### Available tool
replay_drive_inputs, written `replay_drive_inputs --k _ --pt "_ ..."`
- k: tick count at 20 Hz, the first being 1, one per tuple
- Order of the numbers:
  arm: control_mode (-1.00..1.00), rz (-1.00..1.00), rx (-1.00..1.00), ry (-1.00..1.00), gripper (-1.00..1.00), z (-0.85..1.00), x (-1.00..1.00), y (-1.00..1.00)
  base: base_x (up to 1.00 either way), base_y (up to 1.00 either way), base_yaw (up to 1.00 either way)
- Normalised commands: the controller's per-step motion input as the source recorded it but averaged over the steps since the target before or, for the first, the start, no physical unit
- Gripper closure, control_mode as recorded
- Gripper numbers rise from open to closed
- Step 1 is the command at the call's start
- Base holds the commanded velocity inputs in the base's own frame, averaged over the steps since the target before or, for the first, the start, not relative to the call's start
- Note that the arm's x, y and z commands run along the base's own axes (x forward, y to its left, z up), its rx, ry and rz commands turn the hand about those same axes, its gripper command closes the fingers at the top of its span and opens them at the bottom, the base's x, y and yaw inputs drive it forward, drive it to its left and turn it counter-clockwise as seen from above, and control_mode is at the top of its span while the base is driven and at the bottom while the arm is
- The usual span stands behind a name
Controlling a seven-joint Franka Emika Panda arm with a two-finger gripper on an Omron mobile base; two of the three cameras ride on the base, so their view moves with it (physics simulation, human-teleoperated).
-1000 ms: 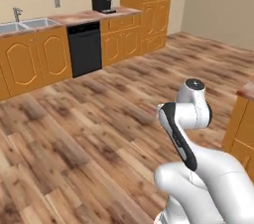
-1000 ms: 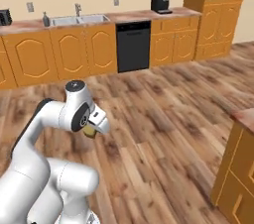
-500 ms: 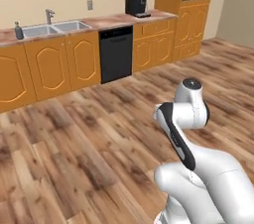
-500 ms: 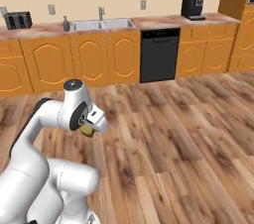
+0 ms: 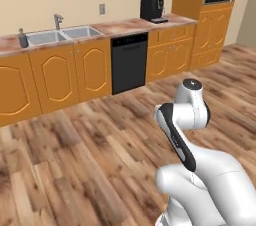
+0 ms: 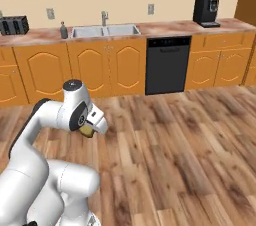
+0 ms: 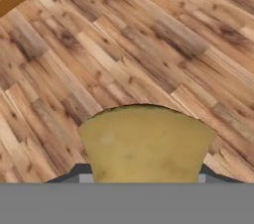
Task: Restock the sink supplies by placing the sponge and soap dispenser on the counter and next to the sink. Make sure the soap dispenser is upright.
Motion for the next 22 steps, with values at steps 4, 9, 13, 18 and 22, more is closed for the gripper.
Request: replay_drive_inputs --k 4,9,13,18,22 --pt "1.0 0.0 0.0 0.0 1.0 0.0 0.0 0.0 1.0 -0.29 0.13" --pt "1.0 0.0 0.0 0.0 1.0 0.0 0.0 0.0 1.0 -0.3 0.13" --pt "1.0 0.0 0.0 0.0 1.0 0.0 0.0 0.0 1.0 -0.28 0.13" --pt "1.0 0.0 0.0 0.0 1.0 0.0 0.0 0.0 1.0 -0.28 0.13" --pt "1.0 0.0 0.0 0.0 1.0 0.0 0.0 0.0 1.0 -0.33 0.15"
